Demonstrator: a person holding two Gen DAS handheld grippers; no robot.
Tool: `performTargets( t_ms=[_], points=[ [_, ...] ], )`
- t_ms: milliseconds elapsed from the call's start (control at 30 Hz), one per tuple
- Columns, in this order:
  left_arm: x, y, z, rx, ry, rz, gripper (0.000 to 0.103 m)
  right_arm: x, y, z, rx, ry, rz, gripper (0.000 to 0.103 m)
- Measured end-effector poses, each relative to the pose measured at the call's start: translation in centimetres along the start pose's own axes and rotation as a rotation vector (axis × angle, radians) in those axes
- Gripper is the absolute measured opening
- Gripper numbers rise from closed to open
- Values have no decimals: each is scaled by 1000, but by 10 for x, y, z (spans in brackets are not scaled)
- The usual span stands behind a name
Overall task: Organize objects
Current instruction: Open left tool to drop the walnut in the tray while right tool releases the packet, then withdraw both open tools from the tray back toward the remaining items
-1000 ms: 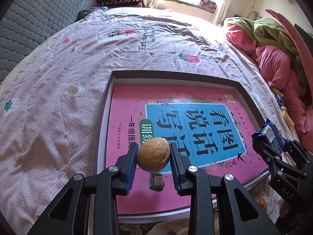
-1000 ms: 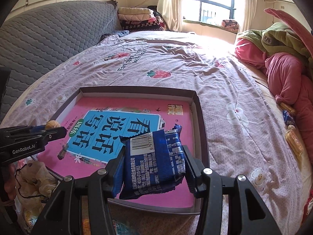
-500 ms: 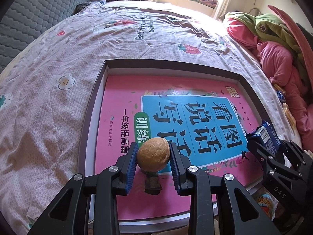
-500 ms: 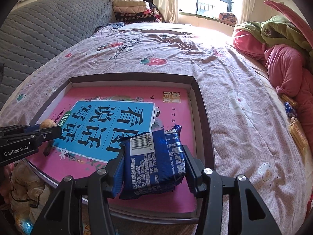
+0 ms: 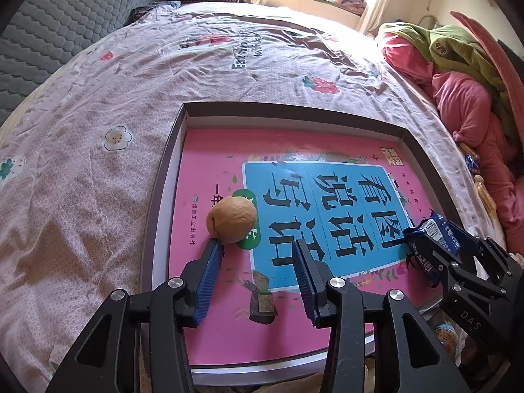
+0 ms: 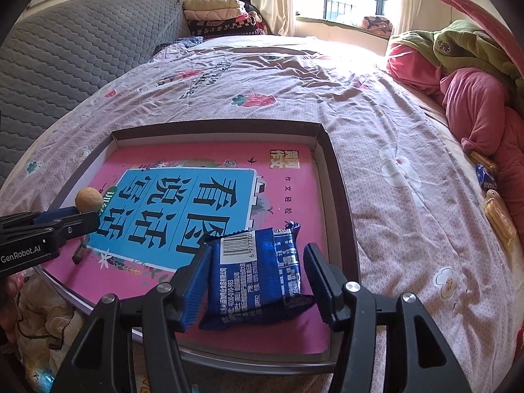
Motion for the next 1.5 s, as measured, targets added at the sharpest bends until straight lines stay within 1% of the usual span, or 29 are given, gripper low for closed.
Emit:
performTargets(
  t_ms=[267,400,433,733,900,1100,1367,1500],
  points=[
    [2,-12,-4,11,-16,21,52,-2,-10,1,4,1,18,59],
    [3,-24,-7,17,-28,45,60,-3,-19,-1,1,1,33,61],
    [3,-28,-7,17,-29,51,60,-3,-22,-2,2,-1,37,61],
    [5,-68,-11,33,-44,116,62,-4,-52,-11,-16,-16,86,66],
    [11,-88,-8,24,-34,142,64,-3,-70,-14,-27,-17,118,67],
    [24,-108,-3,4,-15,166,64,0,-91,-18,-30,-25,146,69],
    [42,-131,-1,-5,-11,195,65,10,-120,-23,-43,-34,186,72],
    [52,-143,1,3,-6,207,65,16,-133,-23,-46,-36,204,72]
  ],
)
Point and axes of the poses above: each gripper's, at about its wrist camera, not at the fingertips, and y roughly the way its jaws point, z to its right, x to its underside, the point moved 1 cm from there along y, roughly the way its jaws point, and after that the axes turned 5 degrees about -z, right-handed, at the moved point
